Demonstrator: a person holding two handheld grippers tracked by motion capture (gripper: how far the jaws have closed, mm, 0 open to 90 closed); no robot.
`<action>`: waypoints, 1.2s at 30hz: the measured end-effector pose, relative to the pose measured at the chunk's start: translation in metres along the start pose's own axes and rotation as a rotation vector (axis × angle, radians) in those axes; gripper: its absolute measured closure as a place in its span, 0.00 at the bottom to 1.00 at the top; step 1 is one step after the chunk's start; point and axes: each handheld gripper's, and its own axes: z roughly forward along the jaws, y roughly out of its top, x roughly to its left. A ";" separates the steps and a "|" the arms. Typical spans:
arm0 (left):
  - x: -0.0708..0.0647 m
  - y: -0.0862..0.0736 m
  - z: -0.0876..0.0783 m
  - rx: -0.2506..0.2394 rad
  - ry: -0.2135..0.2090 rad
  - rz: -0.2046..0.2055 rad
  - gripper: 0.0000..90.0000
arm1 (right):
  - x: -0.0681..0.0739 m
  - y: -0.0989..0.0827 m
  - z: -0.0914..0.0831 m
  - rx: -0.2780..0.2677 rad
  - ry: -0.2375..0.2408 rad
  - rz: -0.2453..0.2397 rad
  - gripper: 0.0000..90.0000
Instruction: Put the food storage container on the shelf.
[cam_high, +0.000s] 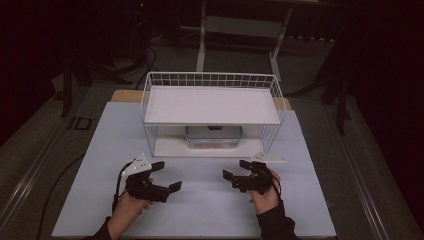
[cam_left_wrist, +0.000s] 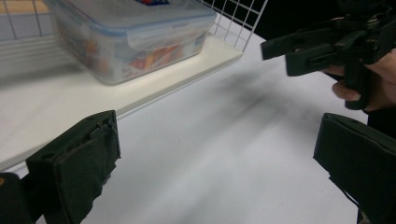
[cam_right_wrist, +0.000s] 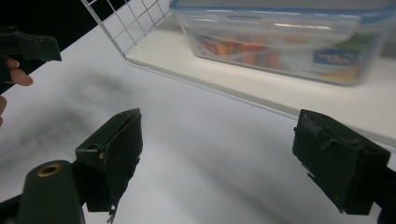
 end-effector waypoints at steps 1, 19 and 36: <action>0.000 -0.001 0.000 0.002 0.000 -0.001 0.00 | -0.001 -0.002 -0.002 -0.001 -0.010 -0.002 0.17; -0.003 -0.009 0.005 0.035 -0.013 0.027 0.00 | -0.017 -0.034 -0.038 0.015 -0.065 0.012 0.17; 0.000 -0.018 -0.011 0.029 -0.027 0.010 0.00 | -0.030 -0.048 -0.066 -0.014 -0.091 0.056 0.18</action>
